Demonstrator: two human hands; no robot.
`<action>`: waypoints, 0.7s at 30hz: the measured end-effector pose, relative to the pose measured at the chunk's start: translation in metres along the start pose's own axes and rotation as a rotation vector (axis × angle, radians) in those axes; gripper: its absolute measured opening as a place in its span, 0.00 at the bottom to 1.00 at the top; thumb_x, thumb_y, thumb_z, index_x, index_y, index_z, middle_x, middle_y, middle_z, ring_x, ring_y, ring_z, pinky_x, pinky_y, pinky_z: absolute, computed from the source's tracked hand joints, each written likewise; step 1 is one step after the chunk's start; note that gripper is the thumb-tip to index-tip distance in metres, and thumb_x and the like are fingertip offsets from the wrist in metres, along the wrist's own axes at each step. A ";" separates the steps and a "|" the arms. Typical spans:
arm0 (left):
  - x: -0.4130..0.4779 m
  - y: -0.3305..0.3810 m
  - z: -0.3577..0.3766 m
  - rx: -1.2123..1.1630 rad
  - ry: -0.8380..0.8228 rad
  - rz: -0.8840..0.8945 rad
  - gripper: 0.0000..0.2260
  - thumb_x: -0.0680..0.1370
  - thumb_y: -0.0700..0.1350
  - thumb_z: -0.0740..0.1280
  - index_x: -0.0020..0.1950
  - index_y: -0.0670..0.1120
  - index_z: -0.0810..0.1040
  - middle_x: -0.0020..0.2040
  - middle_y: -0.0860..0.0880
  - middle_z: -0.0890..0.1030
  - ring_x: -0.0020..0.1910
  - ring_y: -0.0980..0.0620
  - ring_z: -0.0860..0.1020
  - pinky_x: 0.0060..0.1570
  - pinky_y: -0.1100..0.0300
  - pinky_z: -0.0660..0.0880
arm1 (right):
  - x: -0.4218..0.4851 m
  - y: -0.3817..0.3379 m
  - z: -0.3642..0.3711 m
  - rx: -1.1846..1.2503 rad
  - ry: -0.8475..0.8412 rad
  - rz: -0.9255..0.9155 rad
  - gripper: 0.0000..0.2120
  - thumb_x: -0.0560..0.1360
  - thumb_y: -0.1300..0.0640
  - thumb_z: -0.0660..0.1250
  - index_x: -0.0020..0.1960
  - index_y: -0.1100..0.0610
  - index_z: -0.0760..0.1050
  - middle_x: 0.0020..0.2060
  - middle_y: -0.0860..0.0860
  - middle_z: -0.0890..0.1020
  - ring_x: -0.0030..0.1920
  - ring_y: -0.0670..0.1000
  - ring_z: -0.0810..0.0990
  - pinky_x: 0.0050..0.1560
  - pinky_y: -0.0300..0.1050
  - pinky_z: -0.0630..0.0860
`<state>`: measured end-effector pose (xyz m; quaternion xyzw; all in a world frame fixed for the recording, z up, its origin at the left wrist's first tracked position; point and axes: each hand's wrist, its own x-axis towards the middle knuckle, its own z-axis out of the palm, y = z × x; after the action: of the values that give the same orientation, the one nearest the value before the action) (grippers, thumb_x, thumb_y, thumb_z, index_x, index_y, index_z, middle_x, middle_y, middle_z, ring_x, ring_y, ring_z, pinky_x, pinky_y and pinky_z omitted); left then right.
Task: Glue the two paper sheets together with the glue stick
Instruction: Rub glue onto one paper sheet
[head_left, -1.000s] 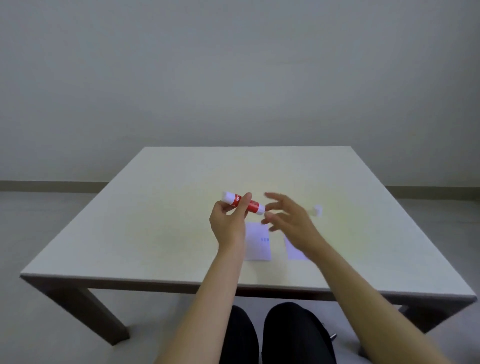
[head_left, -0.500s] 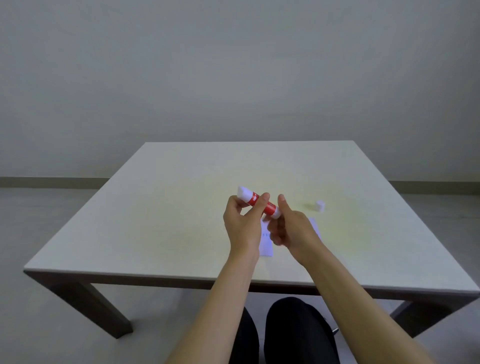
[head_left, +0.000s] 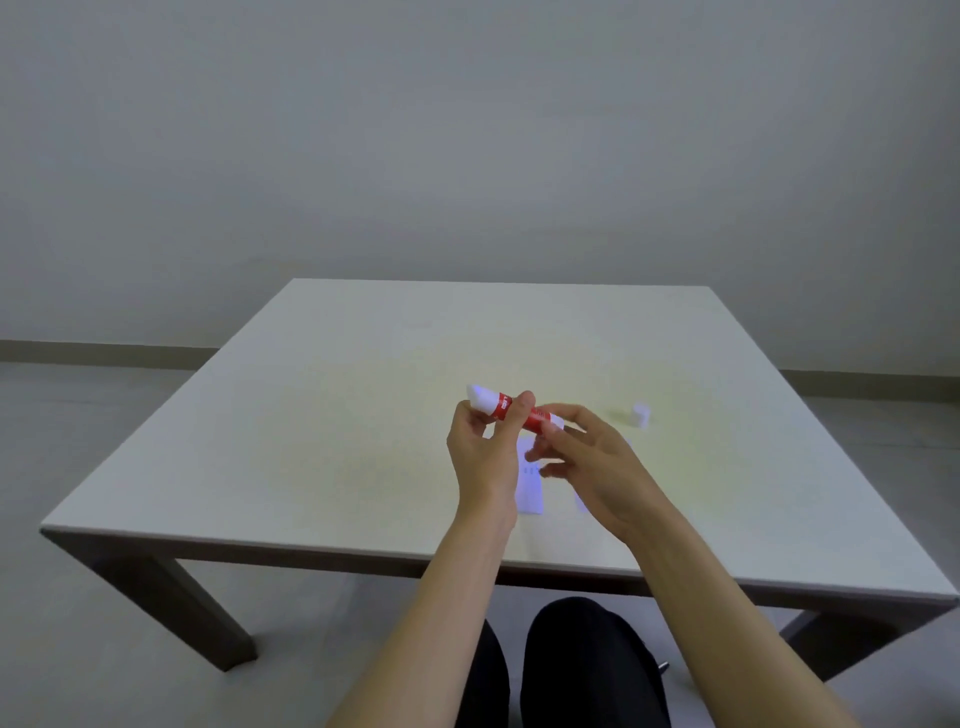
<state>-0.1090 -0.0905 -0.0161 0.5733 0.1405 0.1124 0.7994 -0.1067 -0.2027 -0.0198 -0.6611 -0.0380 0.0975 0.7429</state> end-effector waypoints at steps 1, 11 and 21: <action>0.000 -0.001 -0.001 -0.007 -0.007 -0.002 0.11 0.68 0.49 0.76 0.41 0.47 0.75 0.50 0.41 0.82 0.54 0.42 0.80 0.61 0.45 0.73 | 0.000 0.001 -0.002 0.018 -0.009 -0.005 0.10 0.78 0.56 0.62 0.51 0.63 0.75 0.31 0.51 0.78 0.36 0.54 0.77 0.36 0.41 0.73; -0.001 -0.013 -0.004 -0.027 -0.084 -0.024 0.11 0.67 0.50 0.75 0.43 0.48 0.79 0.53 0.43 0.84 0.57 0.46 0.81 0.61 0.50 0.75 | 0.003 0.002 0.000 0.064 0.119 0.276 0.24 0.77 0.43 0.60 0.30 0.58 0.72 0.22 0.51 0.69 0.24 0.51 0.67 0.31 0.43 0.62; 0.005 -0.014 -0.004 0.006 -0.103 -0.027 0.12 0.72 0.46 0.73 0.50 0.40 0.79 0.51 0.45 0.84 0.52 0.51 0.82 0.53 0.59 0.76 | 0.008 0.007 -0.002 0.114 0.153 0.266 0.23 0.76 0.42 0.60 0.33 0.59 0.72 0.23 0.50 0.67 0.24 0.50 0.66 0.29 0.41 0.64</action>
<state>-0.1056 -0.0896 -0.0312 0.5787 0.1073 0.0713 0.8053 -0.0997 -0.2021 -0.0273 -0.6225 0.1124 0.1463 0.7605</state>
